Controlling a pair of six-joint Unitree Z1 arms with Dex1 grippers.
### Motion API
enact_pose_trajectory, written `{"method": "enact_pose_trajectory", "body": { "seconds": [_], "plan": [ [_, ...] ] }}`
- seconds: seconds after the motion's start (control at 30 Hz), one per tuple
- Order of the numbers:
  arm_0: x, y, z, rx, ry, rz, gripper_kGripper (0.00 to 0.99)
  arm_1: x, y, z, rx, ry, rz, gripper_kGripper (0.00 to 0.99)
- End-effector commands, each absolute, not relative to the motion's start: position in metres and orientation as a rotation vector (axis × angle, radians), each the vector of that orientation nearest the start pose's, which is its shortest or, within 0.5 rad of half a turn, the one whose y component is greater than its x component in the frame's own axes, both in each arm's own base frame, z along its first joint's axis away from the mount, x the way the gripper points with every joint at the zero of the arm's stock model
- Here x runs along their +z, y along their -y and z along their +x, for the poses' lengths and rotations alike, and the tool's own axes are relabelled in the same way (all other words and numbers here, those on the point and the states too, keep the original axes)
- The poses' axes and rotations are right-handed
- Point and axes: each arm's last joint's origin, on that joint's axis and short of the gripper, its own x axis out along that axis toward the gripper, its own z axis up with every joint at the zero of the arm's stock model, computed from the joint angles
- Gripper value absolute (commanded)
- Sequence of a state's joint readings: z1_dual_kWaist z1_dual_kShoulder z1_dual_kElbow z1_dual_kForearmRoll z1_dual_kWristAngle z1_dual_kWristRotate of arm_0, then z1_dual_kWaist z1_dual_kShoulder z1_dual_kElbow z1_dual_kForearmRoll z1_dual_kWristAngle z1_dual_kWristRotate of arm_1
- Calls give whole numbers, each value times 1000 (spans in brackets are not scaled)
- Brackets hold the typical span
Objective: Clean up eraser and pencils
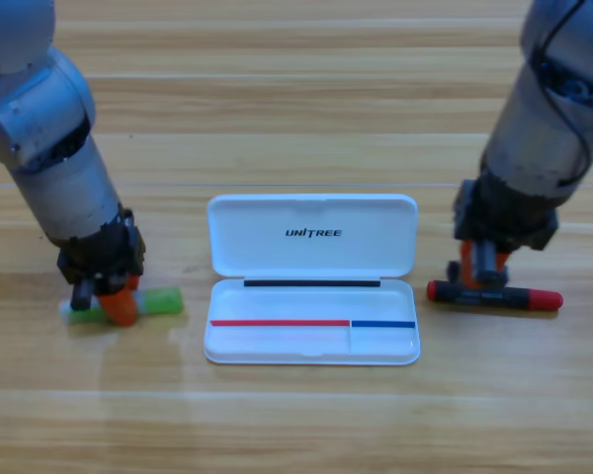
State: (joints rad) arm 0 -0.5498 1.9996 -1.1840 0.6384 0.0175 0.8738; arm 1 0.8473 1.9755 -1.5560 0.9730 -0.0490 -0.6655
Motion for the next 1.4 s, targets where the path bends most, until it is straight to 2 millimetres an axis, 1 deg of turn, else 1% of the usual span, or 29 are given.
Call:
{"method": "enact_pose_trajectory", "body": {
  "seconds": [0.03, 0.13, 0.27, 0.33, 0.4, 0.5, 0.6, 0.87, 0.9, 0.93, 0.97, 1.0, 1.07, 1.13, 1.23, 1.3, 1.37, 1.4],
  "plan": [
    [184, 183, 292, -1033, -1168, 1145, 0, 227, -332, 237, 1260, -1098, -1237, 0],
    [211, 181, 288, -1024, -1130, 1156, 0, 219, -344, 237, 1283, -1097, -1247, 0],
    [248, 179, 283, -1018, -1108, 1154, 0, 206, -354, 243, 1291, -1102, -1263, 0],
    [263, 176, 279, -1016, -1090, 1156, 0, 201, -358, 246, 1288, -1102, -1269, 0],
    [272, 173, 276, -1014, -1083, 1160, 0, 198, -361, 252, 1278, -1099, -1277, 0],
    [278, 171, 273, -1012, -1074, 1165, 0, 195, -362, 259, 1264, -1097, -1284, 0],
    [278, 169, 270, -1015, -1081, 1166, 0, 192, -362, 263, 1262, -1100, -1286, 0],
    [280, 166, 266, -1012, -1080, 1161, 0, 187, -362, 268, 1258, -1111, -1286, 0],
    [280, 166, 265, -1014, -1081, 1160, 0, 187, -362, 268, 1258, -1111, -1286, 189],
    [281, 166, 265, -1013, -1080, 1159, 0, 188, -362, 267, 1254, -1109, -1284, 448],
    [282, 166, 265, -1014, -1078, 1158, 0, 189, -362, 268, 1244, -1106, -1287, 727],
    [282, 166, 265, -1015, -1079, 1158, 0, 193, -360, 268, 1231, -1103, -1286, 890],
    [284, 166, 264, -1016, -1079, 1159, 0, 207, -354, 267, 1216, -1085, -1282, 943],
    [284, 167, 265, -1016, -1078, 1159, 0, 232, -343, 263, 1207, -1062, -1269, 969],
    [285, 170, 265, -1018, -1075, 1160, 0, 279, -314, 251, 1180, -997, -1232, 988],
    [286, 175, 264, -1023, -1065, 1163, 0, 304, -291, 241, 1164, -958, -1207, 990],
    [290, 183, 263, -1032, -1050, 1171, 0, 320, -268, 234, 1161, -934, -1184, 990],
    [292, 189, 262, -1038, -1038, 1174, 0, 322, -258, 234, 1165, -937, -1179, 990]
  ]
}}
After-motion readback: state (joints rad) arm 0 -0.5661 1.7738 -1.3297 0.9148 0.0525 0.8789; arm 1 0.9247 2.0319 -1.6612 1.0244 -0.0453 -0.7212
